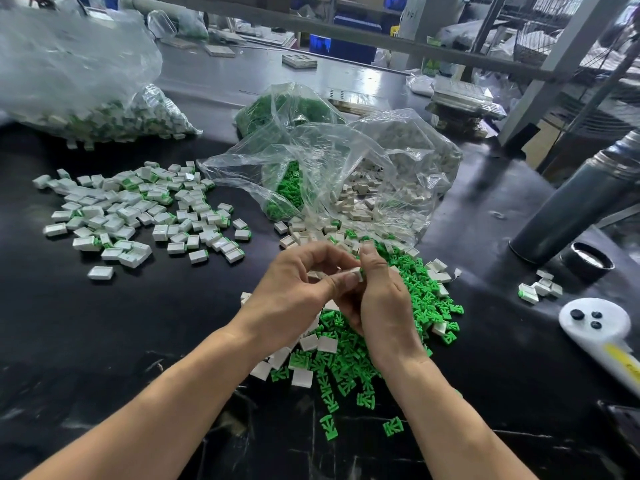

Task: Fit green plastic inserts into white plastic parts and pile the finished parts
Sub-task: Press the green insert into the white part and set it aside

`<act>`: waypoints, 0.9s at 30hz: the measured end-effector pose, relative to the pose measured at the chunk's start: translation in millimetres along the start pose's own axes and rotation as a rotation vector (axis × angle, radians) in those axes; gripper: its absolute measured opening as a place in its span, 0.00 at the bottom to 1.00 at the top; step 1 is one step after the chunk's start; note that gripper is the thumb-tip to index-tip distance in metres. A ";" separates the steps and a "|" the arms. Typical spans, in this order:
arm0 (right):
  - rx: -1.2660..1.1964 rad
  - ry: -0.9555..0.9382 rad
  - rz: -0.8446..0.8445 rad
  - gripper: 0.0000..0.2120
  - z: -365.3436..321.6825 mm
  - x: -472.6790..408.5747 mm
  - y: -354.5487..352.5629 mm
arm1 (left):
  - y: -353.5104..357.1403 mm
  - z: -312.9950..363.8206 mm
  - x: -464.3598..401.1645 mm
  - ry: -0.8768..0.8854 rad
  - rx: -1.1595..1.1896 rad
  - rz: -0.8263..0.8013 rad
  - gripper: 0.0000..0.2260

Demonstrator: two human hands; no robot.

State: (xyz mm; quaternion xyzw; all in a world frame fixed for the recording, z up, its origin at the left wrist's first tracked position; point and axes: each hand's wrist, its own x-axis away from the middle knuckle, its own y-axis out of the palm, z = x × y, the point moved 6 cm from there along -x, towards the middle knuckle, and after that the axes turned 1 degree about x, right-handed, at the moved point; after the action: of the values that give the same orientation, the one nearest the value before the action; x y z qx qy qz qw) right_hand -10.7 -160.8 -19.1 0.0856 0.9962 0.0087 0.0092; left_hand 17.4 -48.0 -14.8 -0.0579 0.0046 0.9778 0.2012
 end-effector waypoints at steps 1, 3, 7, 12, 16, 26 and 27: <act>-0.010 -0.003 -0.007 0.32 -0.3 -0.2 0.7 | -0.2 -0.2 0.3 0.001 -0.005 0.004 0.03; -0.020 0.000 -0.016 0.30 1.3 -2.3 0.2 | -1.0 -0.2 0.3 0.009 -0.021 0.018 0.03; 0.203 -0.045 0.041 0.28 6.4 -8.3 -5.0 | -2.1 -1.2 -1.5 0.014 -0.043 0.041 0.04; 0.264 -0.108 0.060 0.32 1.4 -8.4 -2.4 | -2.9 -3.0 -3.0 0.011 -0.038 0.072 0.04; 0.224 -0.155 0.056 0.31 -2.4 -8.7 1.4 | -4.0 -2.5 -3.8 0.022 0.002 0.063 0.04; 0.181 -0.120 0.032 0.26 10.0 -15.9 -1.2 | -1.5 -2.1 -4.4 0.008 0.099 0.064 0.06; 0.178 -0.121 0.025 0.26 9.9 -16.3 -1.3 | -1.3 -2.4 -4.9 0.007 0.114 0.067 0.06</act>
State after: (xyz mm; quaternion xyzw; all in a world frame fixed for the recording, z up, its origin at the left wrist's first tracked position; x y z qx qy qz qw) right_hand 5.3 -164.7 -28.7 0.0989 0.9896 -0.0850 0.0614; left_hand 22.7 -48.8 -16.6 -0.0497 0.0631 0.9819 0.1714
